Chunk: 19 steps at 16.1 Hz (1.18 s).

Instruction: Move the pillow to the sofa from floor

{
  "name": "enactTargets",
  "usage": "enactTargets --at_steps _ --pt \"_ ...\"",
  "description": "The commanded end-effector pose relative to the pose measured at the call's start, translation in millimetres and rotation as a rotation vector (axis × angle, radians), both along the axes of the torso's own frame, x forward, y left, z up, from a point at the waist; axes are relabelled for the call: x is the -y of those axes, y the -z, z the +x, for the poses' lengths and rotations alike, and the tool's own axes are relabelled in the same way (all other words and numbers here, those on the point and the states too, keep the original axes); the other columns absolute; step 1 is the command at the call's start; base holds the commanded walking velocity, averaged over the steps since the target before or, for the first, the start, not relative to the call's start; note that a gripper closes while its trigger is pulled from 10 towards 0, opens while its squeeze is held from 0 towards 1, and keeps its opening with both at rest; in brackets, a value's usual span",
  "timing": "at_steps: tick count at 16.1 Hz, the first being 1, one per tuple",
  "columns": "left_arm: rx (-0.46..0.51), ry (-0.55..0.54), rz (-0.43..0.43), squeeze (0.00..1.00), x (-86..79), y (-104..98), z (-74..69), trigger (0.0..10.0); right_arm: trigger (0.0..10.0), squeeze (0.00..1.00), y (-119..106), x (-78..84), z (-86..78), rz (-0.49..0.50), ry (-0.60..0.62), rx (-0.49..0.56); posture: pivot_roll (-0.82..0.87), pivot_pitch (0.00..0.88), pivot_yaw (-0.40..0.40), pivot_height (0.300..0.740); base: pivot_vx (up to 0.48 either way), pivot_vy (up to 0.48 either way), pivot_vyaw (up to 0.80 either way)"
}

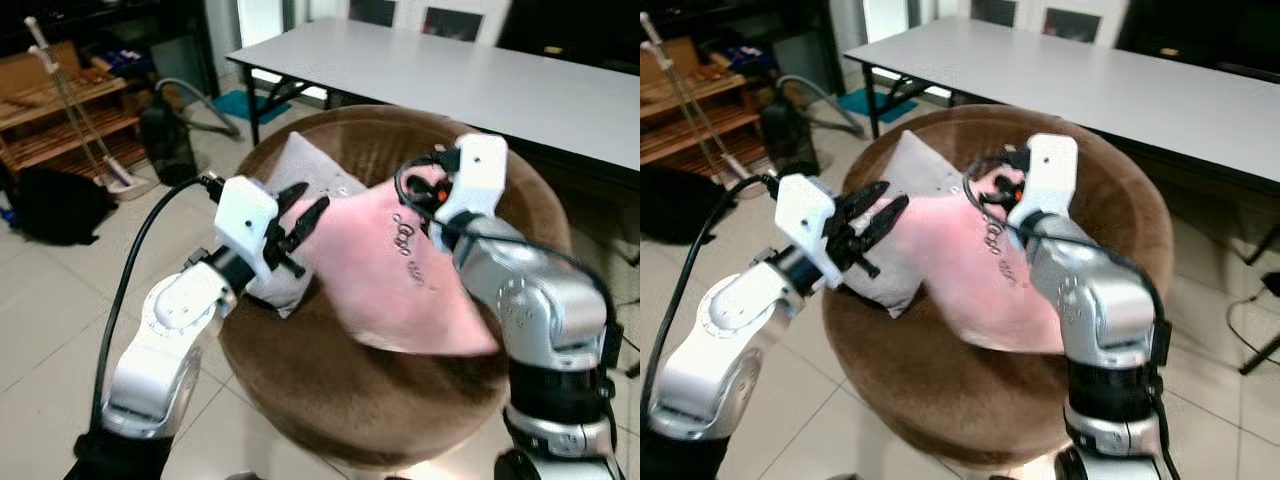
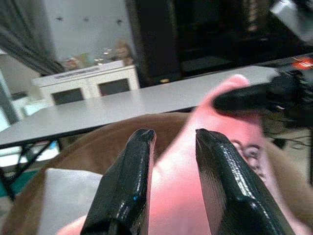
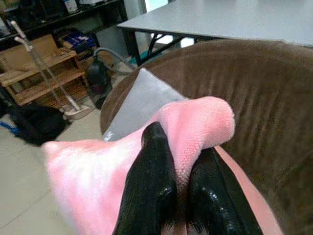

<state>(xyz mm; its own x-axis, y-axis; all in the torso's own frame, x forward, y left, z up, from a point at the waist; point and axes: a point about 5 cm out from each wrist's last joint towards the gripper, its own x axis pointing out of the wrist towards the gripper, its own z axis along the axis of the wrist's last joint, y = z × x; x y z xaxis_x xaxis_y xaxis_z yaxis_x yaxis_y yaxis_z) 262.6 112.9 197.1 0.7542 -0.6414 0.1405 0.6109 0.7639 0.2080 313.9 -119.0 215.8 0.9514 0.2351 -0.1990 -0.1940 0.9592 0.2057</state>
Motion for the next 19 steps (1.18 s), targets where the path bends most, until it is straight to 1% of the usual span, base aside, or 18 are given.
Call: enactTargets --at_steps 1,2,4,5,6,7,8,9,10,11,12,13,14,15,16,17,18,19 --pt "-0.014 0.021 0.005 0.0 -0.2 -0.5 -3.1 10.0 10.0 0.0 -13.2 -3.7 -1.1 0.024 -0.024 0.025 -0.02 0.021 -0.013 0.74 0.0 0.0 0.0" --pt "-0.019 0.024 0.006 0.0 -0.6 0.0 -3.9 10.0 10.0 0.0 -13.7 -5.2 -0.6 0.031 -0.032 0.017 -0.02 0.021 -0.013 0.74 0.0 0.0 0.0" --pt "-0.051 0.027 0.015 0.0 -3.4 4.1 -12.5 10.0 10.0 0.0 -11.7 -16.1 5.9 0.052 -0.055 -0.025 0.0 0.08 -0.018 0.74 0.0 0.0 0.0" --pt "-0.073 0.023 0.023 0.0 -6.3 6.5 -18.2 10.0 10.0 0.0 -7.6 -26.9 16.8 0.086 -0.071 -0.061 0.0 0.105 -0.017 0.74 0.0 0.0 0.0" --pt "-0.084 0.018 0.031 0.0 -8.8 7.5 -20.9 10.0 10.0 0.0 -1.3 -33.5 28.7 0.091 -0.066 -0.095 0.0 0.118 -0.018 0.74 0.0 0.0 0.0" --pt "-0.092 0.016 0.036 0.0 -10.2 8.1 -21.7 10.0 10.0 0.0 2.9 -34.9 35.5 0.094 -0.049 -0.118 0.01 0.132 -0.018 0.74 0.0 0.0 0.0" --pt "-0.1 0.01 0.044 0.0 -12.3 8.4 -23.1 10.0 10.0 0.0 9.0 -37.0 45.7 0.107 -0.025 -0.148 0.02 0.149 -0.014 0.74 0.0 0.0 0.0" --pt "-0.109 0.007 0.048 0.0 -13.7 7.7 -25.8 10.0 10.0 0.0 15.5 -37.3 58.7 0.118 0.025 -0.173 0.02 0.162 -0.012 0.74 0.0 0.0 0.0" --pt "-0.113 0.007 0.052 0.0 -14.2 7.4 -27.1 10.0 10.0 0.0 18.3 -36.6 65.3 0.129 0.055 -0.181 0.03 0.168 -0.009 0.74 0.0 0.0 0.0" --pt "-0.12 0.007 0.058 0.0 -15.4 7.6 -28.4 10.0 10.0 0.0 22.2 -31.3 77.1 0.137 0.144 -0.186 0.03 0.172 -0.007 0.74 0.0 0.0 0.0" --pt "-0.125 -0.005 0.069 0.0 -17.8 8.1 -27.6 10.0 10.0 0.04 21.4 -17.6 89.4 0.113 0.275 -0.147 0.04 0.173 -0.005 0.74 0.0 0.0 0.0" --pt "-0.126 -0.011 0.072 0.0 -18.8 7.6 -27.2 10.0 10.0 1.0 17.8 -8.3 95.2 0.1 0.345 -0.112 0.05 0.172 -0.008 0.74 0.0 0.0 0.0" --pt "-0.123 -0.016 0.071 0.0 -19.1 5.8 -26.7 10.0 10.0 1.0 9.1 -1.1 100.1 0.105 0.387 -0.065 0.05 0.172 -0.008 0.74 0.0 0.0 0.0" --pt "-0.119 -0.021 0.07 0.0 -19.6 4.2 -26.6 10.0 10.0 1.0 -0.6 2.6 103.7 0.118 0.404 -0.019 0.06 0.171 -0.012 0.74 0.0 0.0 0.0" --pt "-0.116 -0.027 0.069 0.0 -20.4 3.5 -26.4 10.0 10.0 1.0 -10.0 3.2 106.6 0.144 0.399 0.021 0.06 0.165 -0.013 0.74 0.0 0.0 0.0" --pt "-0.115 -0.03 0.069 0.0 -20.7 3.2 -26.3 10.0 10.0 1.0 -13.9 3.3 107.8 0.159 0.396 0.037 0.06 0.165 -0.013 0.74 0.0 0.0 0.0" --pt "-0.109 -0.037 0.07 0.0 -21.2 3.0 -24.8 10.0 10.0 1.0 -24.7 5.2 110.2 0.182 0.414 0.087 0.06 0.156 -0.013 0.74 0.0 0.0 0.0" --pt "-0.098 -0.051 0.073 0.0 -21.8 2.5 -22.2 10.0 10.0 0.0 -35.2 6.5 112.1 0.204 0.426 0.136 0.06 0.148 -0.011 0.74 0.0 0.0 0.0"
